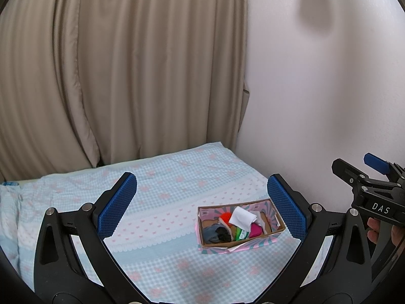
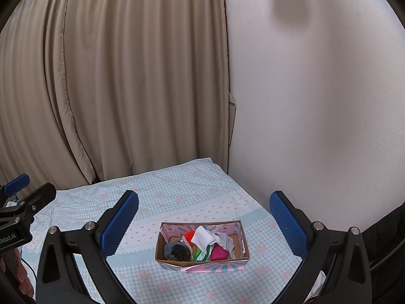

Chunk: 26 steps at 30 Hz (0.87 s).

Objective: Organize soft objects

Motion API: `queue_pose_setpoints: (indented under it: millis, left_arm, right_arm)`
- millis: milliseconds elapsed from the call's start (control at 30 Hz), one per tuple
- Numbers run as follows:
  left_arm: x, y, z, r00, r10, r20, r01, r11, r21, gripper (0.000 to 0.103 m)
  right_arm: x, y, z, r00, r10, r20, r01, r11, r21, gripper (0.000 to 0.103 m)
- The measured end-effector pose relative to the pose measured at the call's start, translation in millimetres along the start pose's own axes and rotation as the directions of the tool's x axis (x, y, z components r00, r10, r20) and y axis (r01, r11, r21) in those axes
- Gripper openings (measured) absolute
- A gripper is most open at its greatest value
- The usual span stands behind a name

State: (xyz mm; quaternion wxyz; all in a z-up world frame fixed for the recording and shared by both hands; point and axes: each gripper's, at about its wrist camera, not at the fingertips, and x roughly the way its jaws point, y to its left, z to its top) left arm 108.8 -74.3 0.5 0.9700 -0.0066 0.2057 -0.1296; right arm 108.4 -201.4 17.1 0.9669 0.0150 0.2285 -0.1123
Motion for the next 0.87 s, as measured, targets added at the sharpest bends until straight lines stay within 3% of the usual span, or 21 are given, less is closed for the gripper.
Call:
queue_pose_setpoints:
  millis: [533, 867]
  left_arm:
    - [3.4, -1.9, 0.4, 1.000, 0.009, -0.008, -0.009, 1.000, 0.014, 0.103]
    - [13.1, -5.0, -5.4, 0.998, 0.069, -0.014, -0.069, 0.997, 0.026, 0.103]
  right_arm:
    - [0.6, 0.2, -0.3, 1.000, 0.000, -0.005, 0.000, 1.000, 0.000, 0.103]
    - [7.2, 1.6, -2.0, 1.000, -0.011, -0.029, 0.011, 1.000, 0.000, 0.103]
